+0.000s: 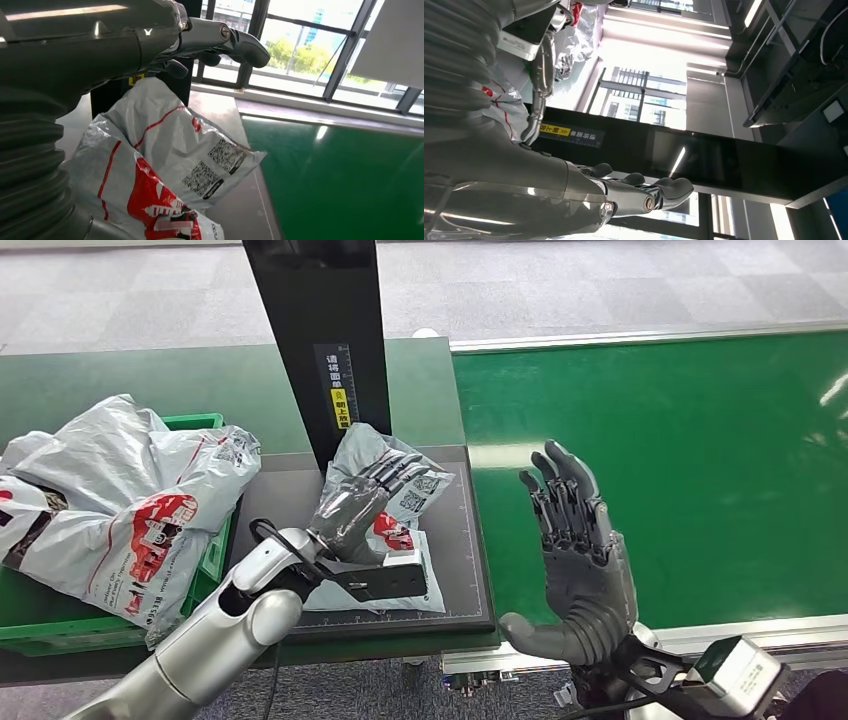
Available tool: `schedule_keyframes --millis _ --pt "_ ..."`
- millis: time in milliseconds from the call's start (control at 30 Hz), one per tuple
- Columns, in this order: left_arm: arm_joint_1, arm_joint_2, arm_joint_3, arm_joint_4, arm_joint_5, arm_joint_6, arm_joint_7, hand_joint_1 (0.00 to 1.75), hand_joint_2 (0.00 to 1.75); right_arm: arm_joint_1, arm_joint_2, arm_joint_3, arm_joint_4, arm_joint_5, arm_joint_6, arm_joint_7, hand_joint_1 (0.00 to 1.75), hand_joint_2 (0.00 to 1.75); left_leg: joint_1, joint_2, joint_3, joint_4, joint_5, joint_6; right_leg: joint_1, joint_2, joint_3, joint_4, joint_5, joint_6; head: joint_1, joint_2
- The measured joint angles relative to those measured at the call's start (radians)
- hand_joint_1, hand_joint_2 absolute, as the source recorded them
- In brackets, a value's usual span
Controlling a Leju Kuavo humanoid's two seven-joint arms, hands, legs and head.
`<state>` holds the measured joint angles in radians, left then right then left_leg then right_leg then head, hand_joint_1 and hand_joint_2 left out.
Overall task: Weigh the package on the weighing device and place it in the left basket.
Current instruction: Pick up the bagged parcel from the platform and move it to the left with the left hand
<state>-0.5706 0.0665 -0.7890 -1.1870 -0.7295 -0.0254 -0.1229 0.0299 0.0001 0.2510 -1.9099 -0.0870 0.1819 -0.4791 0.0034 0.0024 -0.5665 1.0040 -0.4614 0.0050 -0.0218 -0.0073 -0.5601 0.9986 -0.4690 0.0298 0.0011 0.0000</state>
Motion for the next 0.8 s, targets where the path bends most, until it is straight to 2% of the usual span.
schedule_keyframes --millis 400,800 --pt "-0.029 0.014 -0.036 0.106 0.024 -0.005 -0.008 0.00 1.75 -0.002 0.010 0.000 0.003 0.015 -0.007 -0.002 0.00 1.75 0.000 0.000 0.000 0.000 0.000 0.000 0.000 0.000 0.000 0.000 0.000 0.000 0.000 0.000" --pt "-0.024 0.031 -0.076 0.205 0.025 0.017 -0.039 0.00 1.75 -0.003 0.010 0.000 0.020 0.024 0.002 -0.020 0.00 1.75 0.000 0.000 0.000 0.000 0.000 0.000 0.000 0.000 0.000 0.000 0.000 0.000 0.000 0.000"
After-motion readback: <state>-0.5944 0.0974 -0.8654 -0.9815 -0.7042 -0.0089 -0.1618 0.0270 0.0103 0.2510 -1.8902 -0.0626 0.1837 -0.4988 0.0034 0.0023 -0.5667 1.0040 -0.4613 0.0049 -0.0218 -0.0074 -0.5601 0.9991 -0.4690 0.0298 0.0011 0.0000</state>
